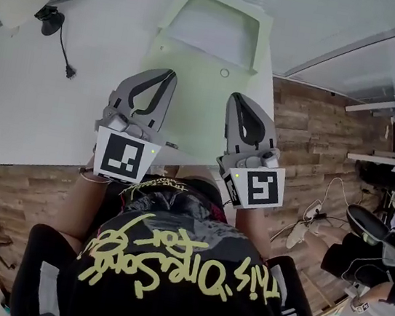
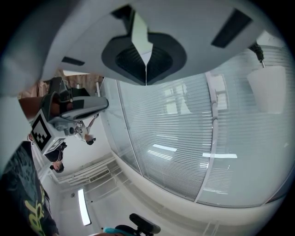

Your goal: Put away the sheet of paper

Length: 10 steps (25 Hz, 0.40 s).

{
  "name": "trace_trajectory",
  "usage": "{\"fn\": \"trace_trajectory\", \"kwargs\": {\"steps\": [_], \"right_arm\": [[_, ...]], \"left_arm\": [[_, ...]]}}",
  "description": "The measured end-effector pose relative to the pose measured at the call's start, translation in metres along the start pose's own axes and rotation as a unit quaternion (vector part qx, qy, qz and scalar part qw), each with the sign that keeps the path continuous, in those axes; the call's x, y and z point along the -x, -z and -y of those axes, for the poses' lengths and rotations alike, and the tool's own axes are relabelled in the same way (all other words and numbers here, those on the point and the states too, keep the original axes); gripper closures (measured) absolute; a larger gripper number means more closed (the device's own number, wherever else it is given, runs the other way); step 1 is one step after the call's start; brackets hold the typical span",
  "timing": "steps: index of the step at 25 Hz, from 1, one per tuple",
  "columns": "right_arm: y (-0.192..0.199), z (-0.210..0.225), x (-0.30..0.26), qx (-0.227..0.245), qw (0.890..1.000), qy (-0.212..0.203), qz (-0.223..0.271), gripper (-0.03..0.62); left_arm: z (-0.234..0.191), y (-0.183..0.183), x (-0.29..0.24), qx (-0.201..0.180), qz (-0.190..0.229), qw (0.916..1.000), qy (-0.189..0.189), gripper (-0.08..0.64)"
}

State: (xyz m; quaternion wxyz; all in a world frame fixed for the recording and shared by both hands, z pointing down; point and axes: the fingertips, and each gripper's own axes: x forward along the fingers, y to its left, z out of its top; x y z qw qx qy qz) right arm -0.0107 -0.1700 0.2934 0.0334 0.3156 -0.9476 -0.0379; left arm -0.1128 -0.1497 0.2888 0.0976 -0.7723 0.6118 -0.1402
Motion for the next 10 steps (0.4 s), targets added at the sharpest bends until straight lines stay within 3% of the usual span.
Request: {"fn": "trace_trajectory", "kwargs": {"steps": [10], "right_arm": [[-0.006,-0.012,-0.004,0.013,1.000,0.001,0.008,0.584]], "left_arm": [[-0.006,-0.002,0.007,0.001,0.008,1.0000,0.000,0.549]]}}
